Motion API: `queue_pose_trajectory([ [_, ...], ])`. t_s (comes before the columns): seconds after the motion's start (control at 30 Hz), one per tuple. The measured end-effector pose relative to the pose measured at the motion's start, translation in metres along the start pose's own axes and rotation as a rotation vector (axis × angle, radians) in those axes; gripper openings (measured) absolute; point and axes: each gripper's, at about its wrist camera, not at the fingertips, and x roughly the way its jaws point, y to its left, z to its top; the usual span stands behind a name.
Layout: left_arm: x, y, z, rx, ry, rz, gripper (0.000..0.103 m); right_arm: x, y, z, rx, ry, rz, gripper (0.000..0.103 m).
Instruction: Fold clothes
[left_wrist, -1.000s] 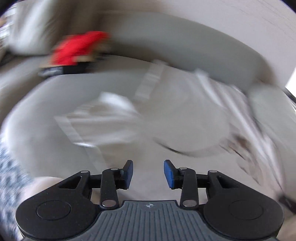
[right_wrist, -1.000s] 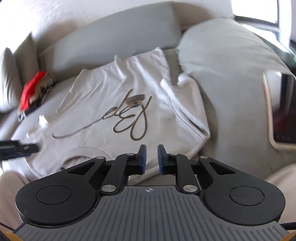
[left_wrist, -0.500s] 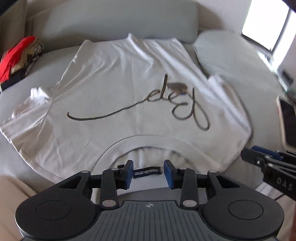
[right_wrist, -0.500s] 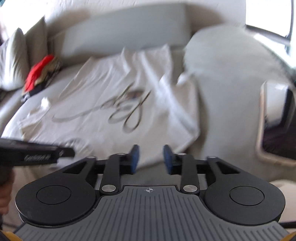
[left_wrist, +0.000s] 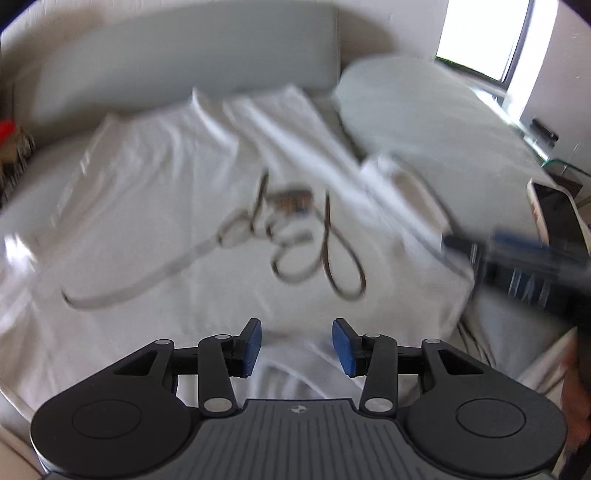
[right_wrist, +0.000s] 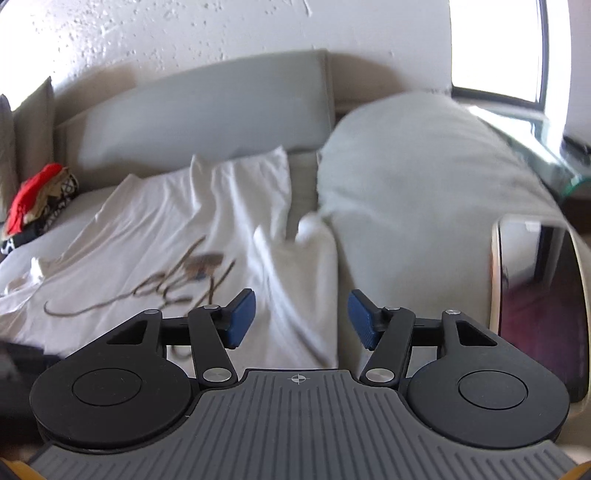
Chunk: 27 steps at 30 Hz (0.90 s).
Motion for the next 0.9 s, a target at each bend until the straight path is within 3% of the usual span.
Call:
queue_pose_trajectory([
  [0.3,0.001,0.009,-0.001,-0.050,0.000,-0.034,0.044,0.061,0.012,0.024,-0.086,0.011,0.102,0.054],
  [0.57,0.000,0.010,-0.002,-0.044,-0.004,-0.047,0.046,0.099,0.013,0.027,-0.102,0.070,0.067,0.042],
  [0.6,0.000,0.011,-0.002,-0.044,-0.005,-0.049,0.046,0.100,0.010,0.027,-0.092,0.079,0.077,0.027],
  [0.63,0.000,0.011,-0.002,-0.044,-0.005,-0.051,0.046,0.101,0.008,0.028,-0.082,0.087,0.086,0.002],
  [0.77,0.000,0.012,-0.002,-0.044,-0.007,-0.060,0.046,0.087,-0.006,0.032,-0.004,0.051,0.030,0.001],
  [0.9,-0.001,0.015,-0.003,-0.057,-0.009,-0.075,0.045,0.048,-0.036,0.036,0.131,-0.061,-0.108,0.000],
])
